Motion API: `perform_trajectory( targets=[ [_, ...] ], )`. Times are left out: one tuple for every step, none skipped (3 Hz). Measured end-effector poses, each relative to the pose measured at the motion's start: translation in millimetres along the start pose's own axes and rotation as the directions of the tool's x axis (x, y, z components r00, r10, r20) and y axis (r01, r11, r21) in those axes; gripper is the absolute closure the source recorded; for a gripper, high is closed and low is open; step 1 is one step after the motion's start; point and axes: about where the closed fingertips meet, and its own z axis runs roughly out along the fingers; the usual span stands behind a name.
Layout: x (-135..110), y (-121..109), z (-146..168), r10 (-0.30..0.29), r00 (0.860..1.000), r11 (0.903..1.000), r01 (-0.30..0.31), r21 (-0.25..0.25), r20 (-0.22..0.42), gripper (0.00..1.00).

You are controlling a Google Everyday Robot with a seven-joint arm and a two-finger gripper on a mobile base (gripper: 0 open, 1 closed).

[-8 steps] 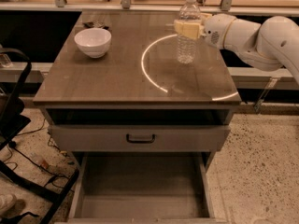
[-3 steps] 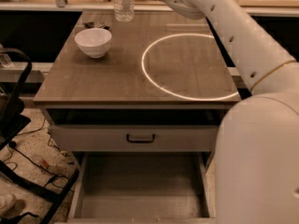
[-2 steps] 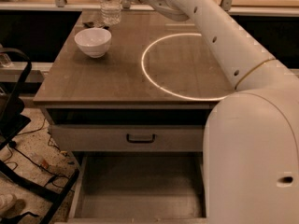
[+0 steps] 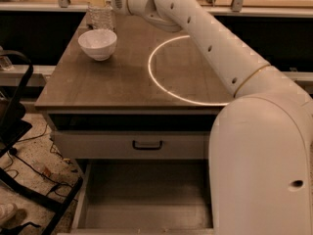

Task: Place water bottle into white bowl

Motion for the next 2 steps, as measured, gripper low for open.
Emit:
perform_trajectory(
  targets=[
    [12.5,11.3,7.6,-0.012,1.0,0.9994,0.013,-0.034,0.014,1.0],
    [20.5,17.9,13.2,-0.024,0.999,0.998,0.026,-0.057,0.029,1.0]
  ],
)
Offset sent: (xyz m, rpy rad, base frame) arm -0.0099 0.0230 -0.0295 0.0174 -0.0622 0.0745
